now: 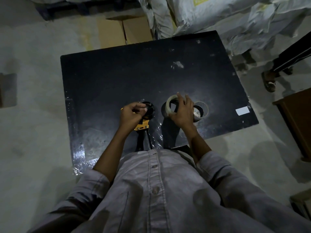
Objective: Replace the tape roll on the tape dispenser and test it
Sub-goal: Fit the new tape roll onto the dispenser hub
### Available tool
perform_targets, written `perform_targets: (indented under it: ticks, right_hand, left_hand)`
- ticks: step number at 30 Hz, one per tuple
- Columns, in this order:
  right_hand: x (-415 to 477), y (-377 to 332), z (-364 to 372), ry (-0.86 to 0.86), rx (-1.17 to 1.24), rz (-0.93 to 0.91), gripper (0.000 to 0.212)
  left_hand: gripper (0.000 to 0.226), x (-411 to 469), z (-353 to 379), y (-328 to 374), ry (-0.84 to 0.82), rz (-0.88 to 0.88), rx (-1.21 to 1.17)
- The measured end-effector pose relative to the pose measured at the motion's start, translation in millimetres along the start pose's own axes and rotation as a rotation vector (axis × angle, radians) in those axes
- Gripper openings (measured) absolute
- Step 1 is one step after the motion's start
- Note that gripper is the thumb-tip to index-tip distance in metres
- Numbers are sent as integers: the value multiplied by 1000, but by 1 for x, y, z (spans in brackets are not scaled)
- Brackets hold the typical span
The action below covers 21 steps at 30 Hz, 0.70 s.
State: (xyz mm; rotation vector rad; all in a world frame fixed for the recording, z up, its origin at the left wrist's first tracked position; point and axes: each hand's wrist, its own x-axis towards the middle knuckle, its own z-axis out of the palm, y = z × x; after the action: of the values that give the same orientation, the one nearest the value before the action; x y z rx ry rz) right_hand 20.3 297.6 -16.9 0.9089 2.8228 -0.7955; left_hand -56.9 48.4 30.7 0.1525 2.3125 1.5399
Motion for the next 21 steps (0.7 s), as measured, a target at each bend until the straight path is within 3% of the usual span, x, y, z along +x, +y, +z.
perform_targets:
  ticks: [7, 13, 18, 21]
  right_hand:
    - [-4, -12, -13, 54, 157, 1, 117]
    - [-29, -55, -37, 117, 333, -306, 111]
    - [-48, -90, -55, 76, 377, -502, 109]
    - [-53, -93, -65, 11, 404, -578, 111]
  left_hand:
    - [16, 2, 3, -2, -20, -26, -14]
    - [37, 2, 4, 13, 0, -119, -243]
    - [42, 2, -10, 32, -91, -315, -645]
    - [46, 2, -22, 33, -87, -370, -685]
